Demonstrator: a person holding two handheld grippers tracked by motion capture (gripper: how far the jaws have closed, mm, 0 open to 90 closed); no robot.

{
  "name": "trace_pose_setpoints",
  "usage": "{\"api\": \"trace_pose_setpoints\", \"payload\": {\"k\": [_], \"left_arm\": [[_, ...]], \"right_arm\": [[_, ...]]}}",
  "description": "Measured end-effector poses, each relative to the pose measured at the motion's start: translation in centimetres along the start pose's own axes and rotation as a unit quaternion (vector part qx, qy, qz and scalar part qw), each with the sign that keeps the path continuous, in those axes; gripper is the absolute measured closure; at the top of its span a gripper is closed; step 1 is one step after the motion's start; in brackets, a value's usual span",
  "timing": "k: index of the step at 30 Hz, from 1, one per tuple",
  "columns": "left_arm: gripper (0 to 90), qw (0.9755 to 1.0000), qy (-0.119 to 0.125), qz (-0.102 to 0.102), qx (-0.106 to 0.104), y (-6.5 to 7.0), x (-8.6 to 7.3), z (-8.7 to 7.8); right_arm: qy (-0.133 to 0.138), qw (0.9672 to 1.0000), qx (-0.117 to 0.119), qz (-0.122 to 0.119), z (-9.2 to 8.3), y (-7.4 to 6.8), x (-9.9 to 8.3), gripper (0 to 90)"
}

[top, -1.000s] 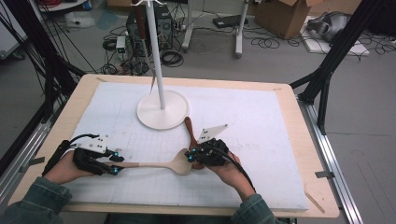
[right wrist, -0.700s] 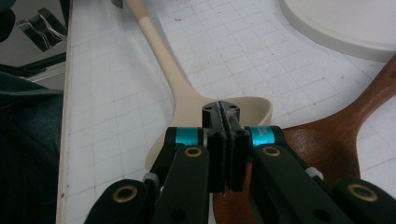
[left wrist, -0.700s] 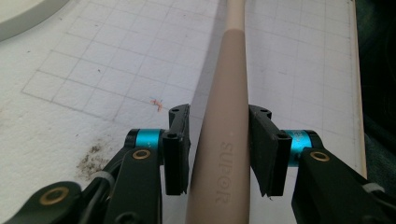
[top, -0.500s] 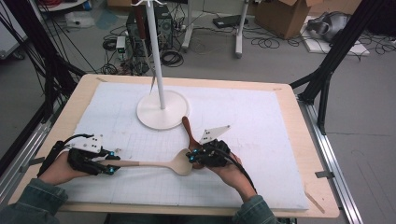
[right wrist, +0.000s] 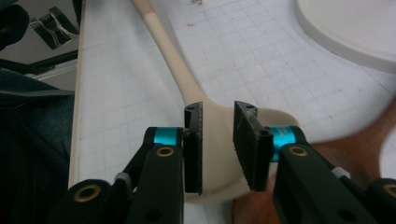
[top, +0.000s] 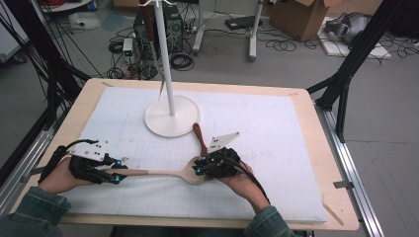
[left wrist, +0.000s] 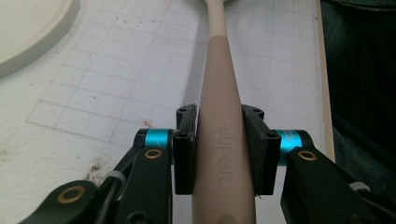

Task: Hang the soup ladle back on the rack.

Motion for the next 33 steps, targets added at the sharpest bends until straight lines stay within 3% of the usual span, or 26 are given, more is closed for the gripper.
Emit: {"api": "trace_pose_setpoints", "payload": {"k": [7, 17, 26, 33], "left_arm": [[67.5, 0.9999, 0.009, 0.007, 0.001, 0.0, 1.3, -0.7], [67.7, 0.9996, 0.015, 0.023, -0.001, 0.1, 2.7, -1.2], [67.7, 0.9993, 0.019, 0.031, -0.006, 0.2, 3.3, -1.0], [67.6, 0.9992, 0.027, 0.029, -0.009, 0.2, 3.8, -1.0]], "right_arm": [[0.004, 0.9994, 0.013, -0.032, 1.0, -0.7, 2.1, 62.4], [-0.020, 0.9969, 0.037, -0.067, 4.1, -1.7, 4.2, 59.2], [-0.044, 0.9951, 0.060, -0.066, 5.9, -1.9, 4.2, 62.4], [-0.054, 0.9941, 0.069, -0.064, 6.5, -2.1, 4.1, 69.8]]}}
Point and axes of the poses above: each handheld gripper's, and its own axes: z roughly forward along the jaws, x roughly out of its top, y roughly to its right, the point moved 7 cm from there along z, roughly forward along the jaws, and after that the axes turned 3 degrees about -y, right-handed, at the moved point
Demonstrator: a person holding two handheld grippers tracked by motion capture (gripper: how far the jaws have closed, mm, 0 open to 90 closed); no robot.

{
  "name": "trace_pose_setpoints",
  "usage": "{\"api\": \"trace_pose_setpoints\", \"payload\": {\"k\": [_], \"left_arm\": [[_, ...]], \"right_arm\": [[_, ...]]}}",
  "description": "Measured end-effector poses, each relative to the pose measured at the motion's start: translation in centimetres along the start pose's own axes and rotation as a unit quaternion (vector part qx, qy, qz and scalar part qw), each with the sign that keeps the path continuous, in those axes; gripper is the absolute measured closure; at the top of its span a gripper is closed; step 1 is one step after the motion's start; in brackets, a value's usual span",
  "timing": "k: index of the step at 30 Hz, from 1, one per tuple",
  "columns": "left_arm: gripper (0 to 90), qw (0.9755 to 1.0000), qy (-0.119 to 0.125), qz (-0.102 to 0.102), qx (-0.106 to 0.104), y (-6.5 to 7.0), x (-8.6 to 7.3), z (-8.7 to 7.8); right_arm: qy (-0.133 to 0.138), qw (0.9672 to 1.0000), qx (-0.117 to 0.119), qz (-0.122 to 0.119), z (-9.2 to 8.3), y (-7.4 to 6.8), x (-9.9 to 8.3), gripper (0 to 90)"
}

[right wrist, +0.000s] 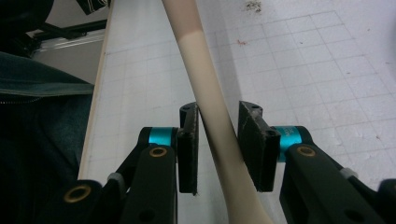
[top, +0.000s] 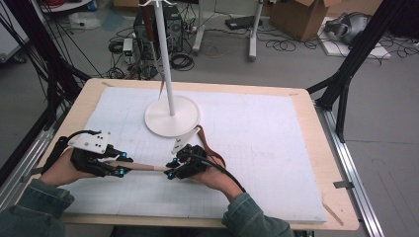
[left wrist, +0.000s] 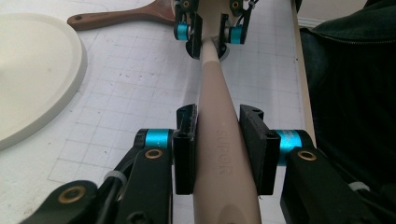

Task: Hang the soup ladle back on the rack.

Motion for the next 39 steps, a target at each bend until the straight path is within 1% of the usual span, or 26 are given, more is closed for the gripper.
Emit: {"api": "trace_pose_setpoints", "payload": {"k": [3, 5, 7, 9, 10, 14, 16, 18, 21, 22, 23, 24, 27, 28, 29, 32, 33, 37, 39], "left_arm": [[67.5, 1.0000, 0.000, -0.006, -0.002, -0.1, 0.0, 0.0], [66.6, 1.0000, -0.001, -0.010, -0.001, -0.2, 0.0, 0.0], [64.3, 0.9999, -0.003, -0.016, 0.006, -0.3, -0.1, 0.1], [62.0, 0.9998, 0.001, -0.019, 0.010, -0.5, 0.0, 0.0], [61.1, 0.9997, 0.001, -0.023, 0.012, -0.6, 0.0, 0.0], [56.4, 0.9990, 0.010, -0.037, 0.023, -0.9, 0.0, -0.4], [55.2, 0.9986, 0.015, -0.043, 0.028, -1.1, 0.0, -0.6], [52.9, 0.9979, 0.018, -0.048, 0.039, -1.4, 0.0, -0.9], [51.5, 0.9970, 0.025, -0.057, 0.045, -1.5, -0.1, -1.2], [50.9, 0.9969, 0.024, -0.059, 0.047, -1.6, -0.1, -1.3], [50.3, 0.9964, 0.026, -0.062, 0.051, -1.7, -0.2, -1.3], [49.8, 0.9963, 0.026, -0.063, 0.052, -1.8, -0.2, -1.4], [49.2, 0.9956, 0.029, -0.071, 0.055, -1.9, -0.4, -1.5], [48.9, 0.9955, 0.028, -0.072, 0.055, -1.9, -0.5, -1.5], [48.6, 0.9949, 0.030, -0.075, 0.059, -2.0, -0.6, -1.6], [46.3, 0.9942, 0.031, -0.080, 0.064, -2.2, -0.8, -1.8], [45.8, 0.9937, 0.033, -0.084, 0.066, -2.3, -0.8, -1.9], [44.5, 0.9926, 0.037, -0.092, 0.070, -2.5, -1.0, -2.0], [44.0, 0.9920, 0.040, -0.097, 0.070, -2.6, -1.1, -2.0]], "right_arm": [[0.001, 1.0000, -0.003, -0.007, 0.0, 0.0, 0.0, 71.7], [-0.008, 0.9999, -0.001, -0.015, 0.0, -0.3, -0.1, 73.1], [-0.013, 0.9996, -0.001, -0.023, 0.0, -0.6, -0.1, 74.6], [-0.019, 0.9994, 0.003, -0.029, 0.2, -0.9, -0.1, 76.1], [-0.020, 0.9992, 0.000, -0.035, 0.2, -1.0, -0.1, 76.6], [-0.024, 0.9992, 0.004, -0.033, 0.3, -1.2, -0.3, 77.6], [-0.023, 0.9992, 0.001, -0.033, 0.2, -1.1, -0.4, 77.8], [-0.022, 0.9993, 0.000, -0.029, 0.1, -1.1, -0.5, 78.0], [-0.020, 0.9995, -0.007, -0.024, -0.2, -0.9, -0.8, 78.0], [-0.018, 0.9995, -0.011, -0.024, -0.3, -0.7, -0.9, 78.0], [-0.015, 0.9996, -0.010, -0.020, -0.5, -0.7, -0.9, 78.0], [-0.011, 0.9998, -0.010, -0.016, -0.7, -0.7, -0.9, 78.1], [-0.005, 0.9998, -0.013, -0.017, -1.0, -0.7, -0.9, 78.2], [-0.003, 0.9997, -0.014, -0.022, -1.0, -0.7, -0.9, 78.2], [-0.004, 0.9998, -0.014, -0.016, -1.1, -0.8, -0.9, 78.2], [-0.001, 0.9996, -0.018, -0.023, -1.3, -0.7, -1.0, 78.2], [-0.002, 0.9996, -0.019, -0.021, -1.4, -0.7, -1.0, 78.2], [0.002, 0.9995, -0.022, -0.022, -1.6, -0.7, -1.0, 78.2], [0.010, 0.9994, -0.024, -0.021, -1.8, -0.7, -0.8, 78.2]]}}
Point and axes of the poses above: each handheld gripper's, and its own axes: z roughly forward along the jaws, x roughly out of its top, y roughly to its right, the point moved 7 cm from there along z, roughly forward along the jaws, and after that the axes turned 3 degrees about -y, right-handed, at the moved point
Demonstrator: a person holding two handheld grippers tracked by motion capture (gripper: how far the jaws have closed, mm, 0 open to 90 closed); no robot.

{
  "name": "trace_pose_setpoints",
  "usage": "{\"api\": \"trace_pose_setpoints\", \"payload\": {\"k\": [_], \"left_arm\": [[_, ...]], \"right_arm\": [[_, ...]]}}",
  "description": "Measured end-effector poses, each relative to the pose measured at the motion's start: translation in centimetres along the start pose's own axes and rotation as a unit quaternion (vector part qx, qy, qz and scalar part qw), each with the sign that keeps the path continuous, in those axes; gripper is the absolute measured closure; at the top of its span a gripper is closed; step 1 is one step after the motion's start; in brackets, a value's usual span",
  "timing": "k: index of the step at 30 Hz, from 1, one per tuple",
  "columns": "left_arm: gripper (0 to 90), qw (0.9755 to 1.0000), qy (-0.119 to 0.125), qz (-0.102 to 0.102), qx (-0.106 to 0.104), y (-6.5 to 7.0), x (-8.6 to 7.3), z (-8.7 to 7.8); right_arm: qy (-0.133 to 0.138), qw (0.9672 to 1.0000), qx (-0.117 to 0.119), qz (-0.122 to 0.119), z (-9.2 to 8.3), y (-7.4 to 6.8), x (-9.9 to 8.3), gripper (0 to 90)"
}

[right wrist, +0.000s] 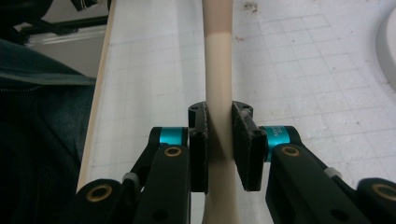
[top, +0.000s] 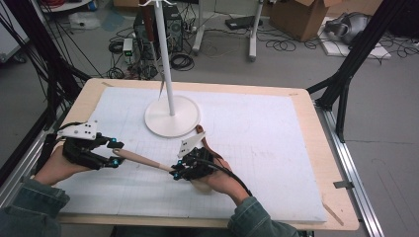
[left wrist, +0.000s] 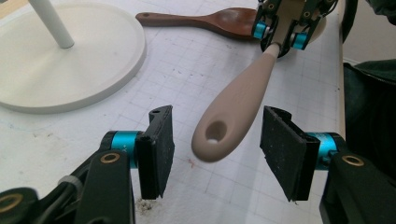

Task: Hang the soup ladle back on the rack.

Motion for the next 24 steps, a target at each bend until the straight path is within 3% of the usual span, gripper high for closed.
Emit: {"api": "trace_pose_setpoints", "payload": {"k": [9, 18, 24], "left_arm": [[49.2, 1.0000, 0.007, 0.000, -0.007, 0.4, 0.7, 0.9], [53.1, 0.9993, 0.034, -0.015, 0.001, 0.3, 2.3, 1.6], [53.3, 0.9988, 0.047, -0.015, -0.002, 0.8, 3.5, 2.2]], "right_arm": [[0.031, 0.9989, -0.025, 0.024, -0.3, 0.4, 0.7, 78.1], [0.048, 0.9970, -0.032, 0.052, 0.0, 0.4, 1.4, 78.0], [0.053, 0.9962, -0.031, 0.061, 0.2, 0.3, 1.7, 78.0]]}}
Point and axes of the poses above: each handheld gripper's, and its own axes: z roughly forward along the jaws, x roughly out of its top, y roughly to its right, the point moved 7 cm from there along z, roughly forward along the jaws, and after that the axes turned 3 degrees about -y, right-handed, at the moved point
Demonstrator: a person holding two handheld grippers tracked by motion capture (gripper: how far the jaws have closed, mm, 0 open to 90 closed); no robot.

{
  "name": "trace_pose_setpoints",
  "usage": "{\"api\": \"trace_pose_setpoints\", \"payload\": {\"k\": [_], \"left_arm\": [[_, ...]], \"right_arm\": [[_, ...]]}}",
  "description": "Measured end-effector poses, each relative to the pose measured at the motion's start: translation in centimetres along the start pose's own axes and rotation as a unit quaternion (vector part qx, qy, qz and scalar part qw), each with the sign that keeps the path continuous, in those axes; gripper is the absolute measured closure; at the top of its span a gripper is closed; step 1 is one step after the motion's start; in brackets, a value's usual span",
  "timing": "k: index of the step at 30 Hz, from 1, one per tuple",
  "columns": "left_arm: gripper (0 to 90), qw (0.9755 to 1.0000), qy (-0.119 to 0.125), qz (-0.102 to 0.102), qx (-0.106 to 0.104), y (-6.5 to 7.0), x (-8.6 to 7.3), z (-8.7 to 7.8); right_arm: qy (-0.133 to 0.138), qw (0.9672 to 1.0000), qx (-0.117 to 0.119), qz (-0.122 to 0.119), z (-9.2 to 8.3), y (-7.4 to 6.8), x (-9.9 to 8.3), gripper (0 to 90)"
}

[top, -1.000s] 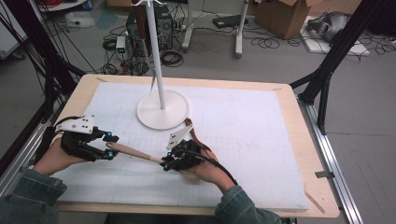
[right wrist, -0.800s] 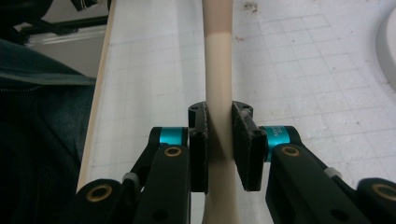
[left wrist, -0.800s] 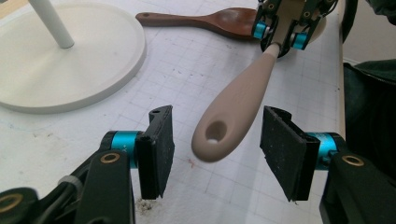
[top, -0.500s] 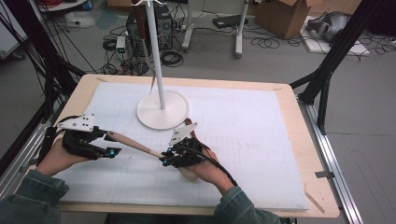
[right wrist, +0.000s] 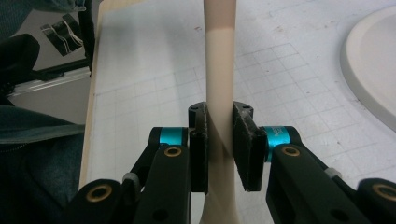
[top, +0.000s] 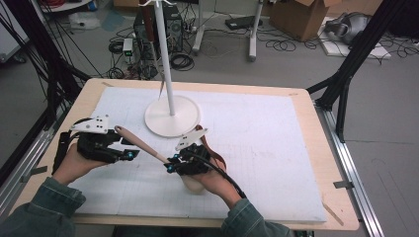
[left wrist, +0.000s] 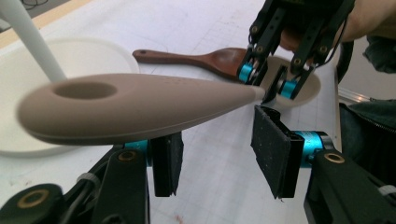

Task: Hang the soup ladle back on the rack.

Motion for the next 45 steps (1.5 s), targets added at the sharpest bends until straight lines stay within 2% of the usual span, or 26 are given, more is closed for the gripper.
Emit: {"api": "trace_pose_setpoints", "payload": {"k": [15, 21, 33, 41, 45], "left_arm": [[54.9, 1.0000, 0.007, -0.002, 0.002, 0.3, 1.8, 0.7], [55.7, 1.0000, 0.006, 0.000, 0.000, 0.5, 2.2, 0.9], [61.7, 0.9996, 0.016, 0.004, -0.023, 0.9, 3.0, 0.7], [65.4, 0.9989, 0.024, 0.015, -0.037, 1.3, 4.2, 0.2], [67.0, 0.9985, 0.026, 0.021, -0.044, 1.5, 4.6, 0.2]], "right_arm": [[0.010, 0.9998, -0.003, 0.016, 0.7, -0.3, 0.8, 77.8], [0.014, 0.9997, 0.005, 0.017, 0.7, -0.6, 0.9, 77.4], [0.029, 0.9991, 0.027, 0.018, -0.1, -0.6, 1.5, 77.1], [0.040, 0.9983, 0.039, 0.017, -0.4, -0.7, 2.2, 77.5], [0.038, 0.9977, 0.054, 0.012, -0.6, -0.6, 2.5, 77.2]]}}
Point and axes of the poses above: each handheld gripper's, and its own axes: z roughly forward along the jaws, x roughly out of its top, y roughly to its right, the point moved 7 cm from there along z, roughly forward along the jaws, and after that the axes turned 3 degrees about -y, right-handed, at the moved point
